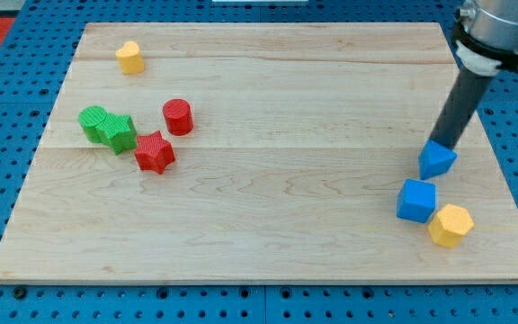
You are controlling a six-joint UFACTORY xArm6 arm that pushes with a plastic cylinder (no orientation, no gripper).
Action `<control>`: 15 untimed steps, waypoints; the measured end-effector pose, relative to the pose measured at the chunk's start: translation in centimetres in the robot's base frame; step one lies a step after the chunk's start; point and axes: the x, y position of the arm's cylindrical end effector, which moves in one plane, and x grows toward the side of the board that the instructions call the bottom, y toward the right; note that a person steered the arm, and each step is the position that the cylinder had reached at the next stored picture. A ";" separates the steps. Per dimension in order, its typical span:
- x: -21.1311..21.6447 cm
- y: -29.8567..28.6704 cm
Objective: Move the yellow heart to the bottom center
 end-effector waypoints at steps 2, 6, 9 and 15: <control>0.7 -3.6; -23.2 -27.2; -18.5 -38.8; -18.0 -38.7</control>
